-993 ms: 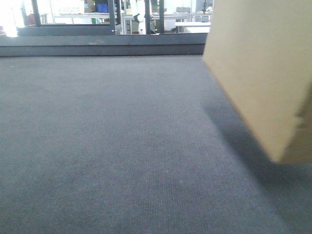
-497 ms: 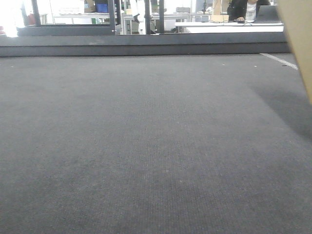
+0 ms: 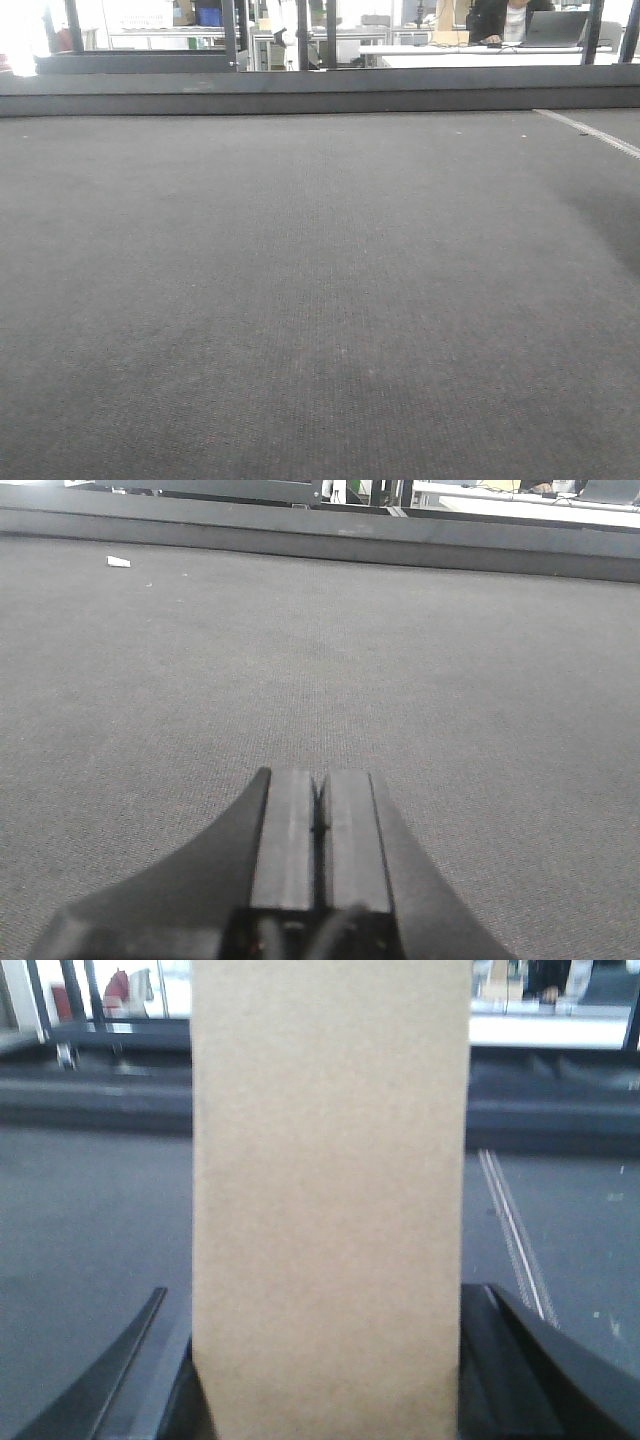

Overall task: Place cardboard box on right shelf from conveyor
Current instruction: 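Hold the box raised in the right gripper while the base turns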

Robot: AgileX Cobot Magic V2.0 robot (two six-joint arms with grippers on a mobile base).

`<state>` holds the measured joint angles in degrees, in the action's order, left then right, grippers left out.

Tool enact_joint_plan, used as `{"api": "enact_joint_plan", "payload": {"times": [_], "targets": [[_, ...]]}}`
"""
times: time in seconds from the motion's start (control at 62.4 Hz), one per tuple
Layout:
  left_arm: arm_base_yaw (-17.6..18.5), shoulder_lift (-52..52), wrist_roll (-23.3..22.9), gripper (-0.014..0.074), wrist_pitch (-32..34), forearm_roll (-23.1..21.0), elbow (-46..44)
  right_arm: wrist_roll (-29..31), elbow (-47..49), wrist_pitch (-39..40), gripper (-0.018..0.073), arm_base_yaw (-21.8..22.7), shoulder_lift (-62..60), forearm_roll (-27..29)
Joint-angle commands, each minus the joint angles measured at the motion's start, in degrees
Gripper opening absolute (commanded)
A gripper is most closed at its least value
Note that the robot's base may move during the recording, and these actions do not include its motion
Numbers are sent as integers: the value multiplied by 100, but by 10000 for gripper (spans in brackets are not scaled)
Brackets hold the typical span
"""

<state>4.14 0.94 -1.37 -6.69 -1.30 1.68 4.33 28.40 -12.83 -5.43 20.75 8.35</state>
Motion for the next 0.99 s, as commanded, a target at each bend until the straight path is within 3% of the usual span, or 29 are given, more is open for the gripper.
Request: {"api": "enact_joint_plan", "payload": {"times": [0.0, 0.24, 0.977], "targets": [[8, 45, -27, -116, 492, 7, 59, 78, 9, 611, 52, 32, -377, 15], [8, 45, -27, -116, 492, 7, 59, 78, -259, 286, 52, 32, -1192, 15], [8, 45, -27, -116, 492, 7, 59, 78, -259, 248, 52, 27, -1208, 15]]}}
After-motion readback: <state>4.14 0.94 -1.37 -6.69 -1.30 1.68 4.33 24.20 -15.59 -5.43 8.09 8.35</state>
